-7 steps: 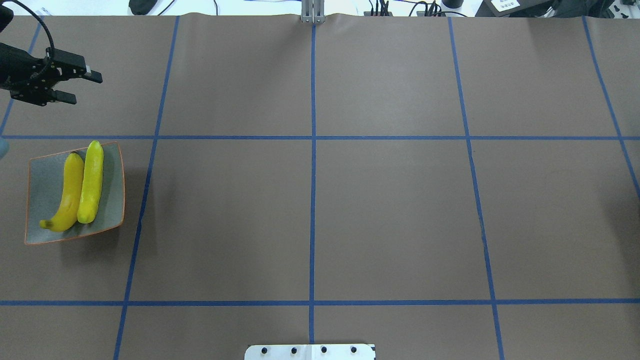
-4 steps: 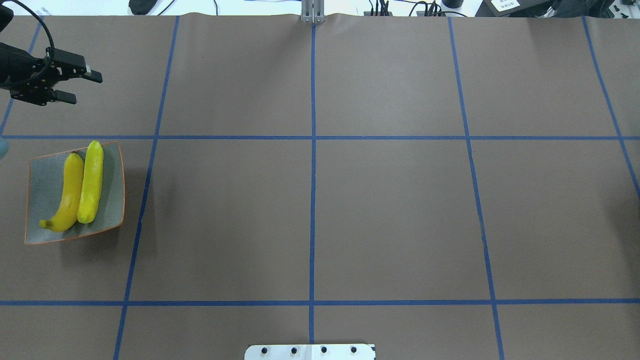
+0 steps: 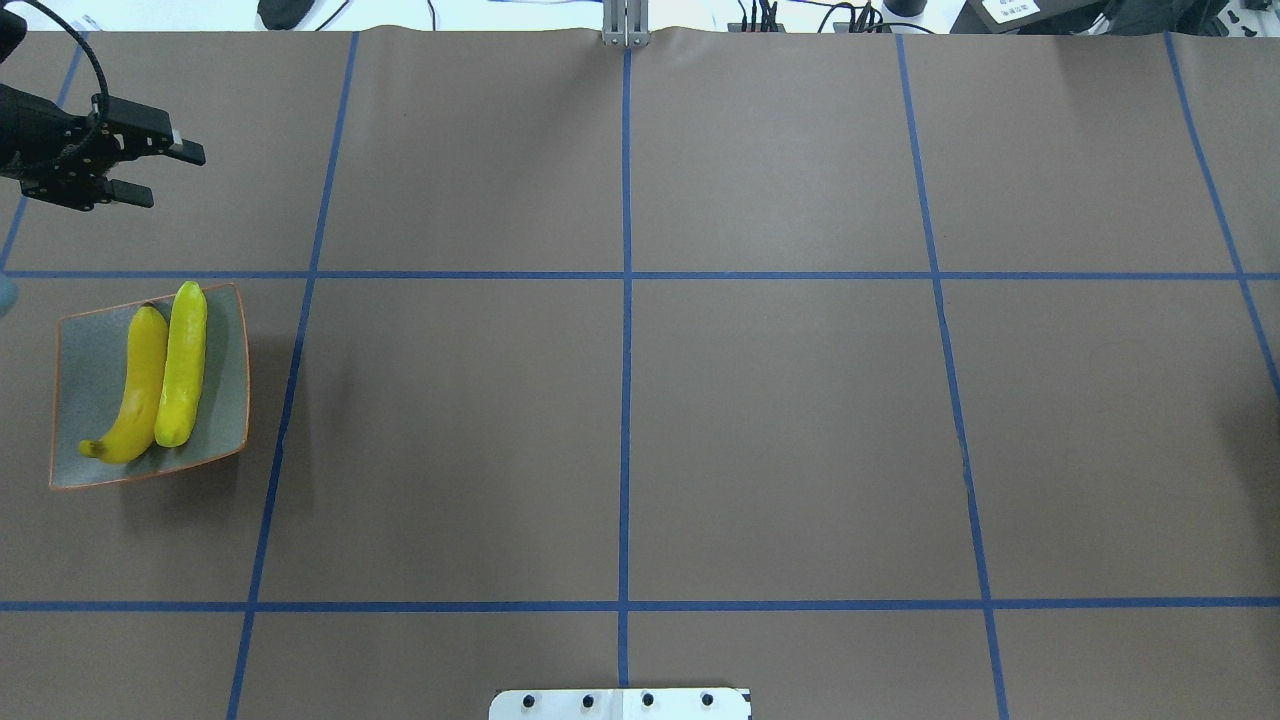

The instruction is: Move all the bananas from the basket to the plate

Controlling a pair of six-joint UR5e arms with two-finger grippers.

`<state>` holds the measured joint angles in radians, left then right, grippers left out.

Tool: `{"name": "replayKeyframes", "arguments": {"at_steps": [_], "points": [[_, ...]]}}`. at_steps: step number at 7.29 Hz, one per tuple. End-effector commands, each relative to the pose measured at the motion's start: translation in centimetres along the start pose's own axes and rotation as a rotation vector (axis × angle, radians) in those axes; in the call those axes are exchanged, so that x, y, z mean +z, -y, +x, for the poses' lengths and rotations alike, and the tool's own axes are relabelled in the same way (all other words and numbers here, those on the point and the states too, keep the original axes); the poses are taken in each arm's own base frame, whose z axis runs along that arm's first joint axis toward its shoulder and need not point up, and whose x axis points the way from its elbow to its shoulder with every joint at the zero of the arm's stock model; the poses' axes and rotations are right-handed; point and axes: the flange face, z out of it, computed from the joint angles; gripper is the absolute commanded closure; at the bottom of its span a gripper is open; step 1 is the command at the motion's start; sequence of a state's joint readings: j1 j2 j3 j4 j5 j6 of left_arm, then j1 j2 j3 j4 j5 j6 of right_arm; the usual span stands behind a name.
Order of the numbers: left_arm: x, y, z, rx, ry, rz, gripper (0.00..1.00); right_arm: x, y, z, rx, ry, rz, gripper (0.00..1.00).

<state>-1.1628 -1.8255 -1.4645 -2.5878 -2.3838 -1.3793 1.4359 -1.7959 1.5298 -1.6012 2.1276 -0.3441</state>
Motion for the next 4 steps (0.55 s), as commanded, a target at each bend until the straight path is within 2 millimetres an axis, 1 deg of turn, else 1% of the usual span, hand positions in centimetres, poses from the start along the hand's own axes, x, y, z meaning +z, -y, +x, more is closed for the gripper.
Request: {"name": "replayKeyframes", "arguments": {"at_steps": [1,2,4], "points": [[-0.04,-0.03,0.08,0.002,-0.001,0.000,0.00,0.28,-0.11,0.14,-0.004,0.002,-0.005,0.18],[-0.04,-0.05,-0.01,0.001,0.000,0.000,0.00,0.21,-0.03,0.13,-0.003,0.001,-0.003,0.49],[-0.04,-0.05,-0.01,0.001,0.000,0.000,0.00,0.05,0.24,0.11,-0.008,-0.001,0.002,0.87]]}}
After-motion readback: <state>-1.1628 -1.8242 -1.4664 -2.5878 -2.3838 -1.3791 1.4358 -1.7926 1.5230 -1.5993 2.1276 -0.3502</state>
